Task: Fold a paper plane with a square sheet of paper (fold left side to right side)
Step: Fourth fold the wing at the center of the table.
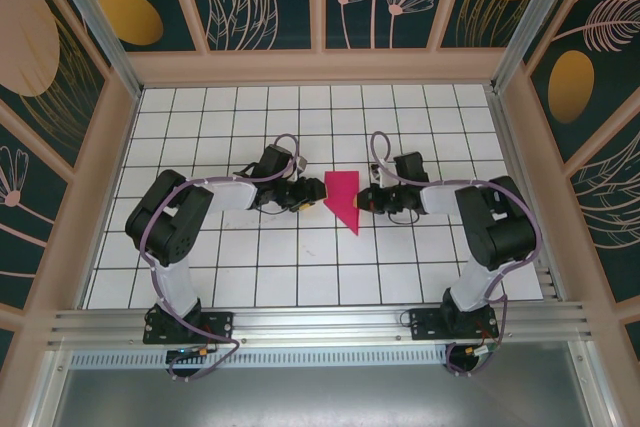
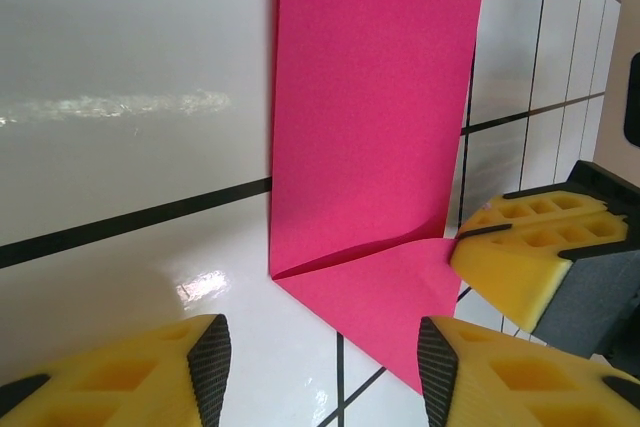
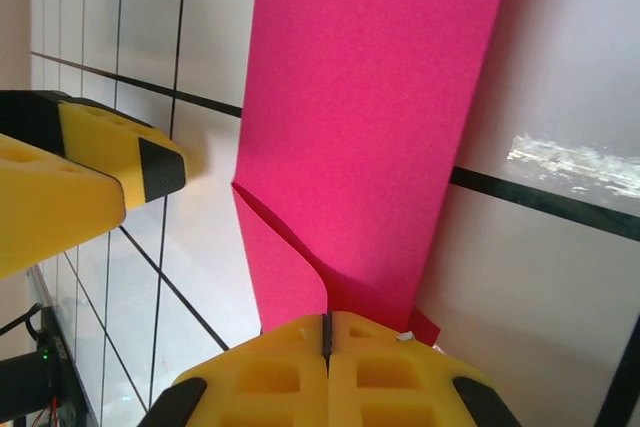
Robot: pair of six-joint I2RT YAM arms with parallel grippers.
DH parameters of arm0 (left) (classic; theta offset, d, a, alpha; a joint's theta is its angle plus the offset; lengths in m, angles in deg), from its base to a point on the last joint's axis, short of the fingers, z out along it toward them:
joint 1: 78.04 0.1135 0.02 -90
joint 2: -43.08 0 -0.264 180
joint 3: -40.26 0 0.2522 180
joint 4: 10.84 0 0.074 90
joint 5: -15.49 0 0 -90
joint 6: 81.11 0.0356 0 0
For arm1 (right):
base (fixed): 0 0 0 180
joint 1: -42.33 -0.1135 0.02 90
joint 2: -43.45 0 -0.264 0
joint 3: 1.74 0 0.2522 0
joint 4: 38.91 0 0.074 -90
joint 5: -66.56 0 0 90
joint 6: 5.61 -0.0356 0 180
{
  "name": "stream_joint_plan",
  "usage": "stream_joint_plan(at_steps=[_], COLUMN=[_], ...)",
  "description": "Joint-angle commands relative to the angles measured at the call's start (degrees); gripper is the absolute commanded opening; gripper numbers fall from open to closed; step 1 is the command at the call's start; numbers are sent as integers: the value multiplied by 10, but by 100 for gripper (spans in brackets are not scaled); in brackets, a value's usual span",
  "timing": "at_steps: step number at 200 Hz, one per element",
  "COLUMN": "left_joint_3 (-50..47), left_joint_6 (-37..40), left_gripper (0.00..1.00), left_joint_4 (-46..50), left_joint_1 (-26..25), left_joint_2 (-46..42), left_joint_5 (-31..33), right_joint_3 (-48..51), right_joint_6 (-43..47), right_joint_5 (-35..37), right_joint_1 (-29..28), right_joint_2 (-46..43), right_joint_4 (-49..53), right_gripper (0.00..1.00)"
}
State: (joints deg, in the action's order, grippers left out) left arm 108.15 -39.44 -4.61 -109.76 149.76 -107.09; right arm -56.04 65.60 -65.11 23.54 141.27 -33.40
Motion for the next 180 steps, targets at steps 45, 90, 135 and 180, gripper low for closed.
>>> stream_joint_plan(at_steps=[45, 90, 135, 180], left_joint_3=[12, 12, 12, 13], left_joint_6=[-22, -40, -51, -59], left_gripper=[56, 57, 57, 57], left_joint_4=[-39, -64, -77, -86], left_joint_1=[-5, -9, -13, -18], left_joint_2=[3, 5, 18, 34], left_joint_5=[-23, -34, -38, -46], right_joint_3=[20, 26, 39, 44], right_joint_6=[-13, -24, -41, -44], right_joint_5=[-56, -71, -85, -90], right_joint_1=[23, 30, 41, 42], right_joint_2=[-48, -56, -63, -61], right_joint_4=[-34, -46, -68, -74], right_gripper=[0, 0, 0, 0])
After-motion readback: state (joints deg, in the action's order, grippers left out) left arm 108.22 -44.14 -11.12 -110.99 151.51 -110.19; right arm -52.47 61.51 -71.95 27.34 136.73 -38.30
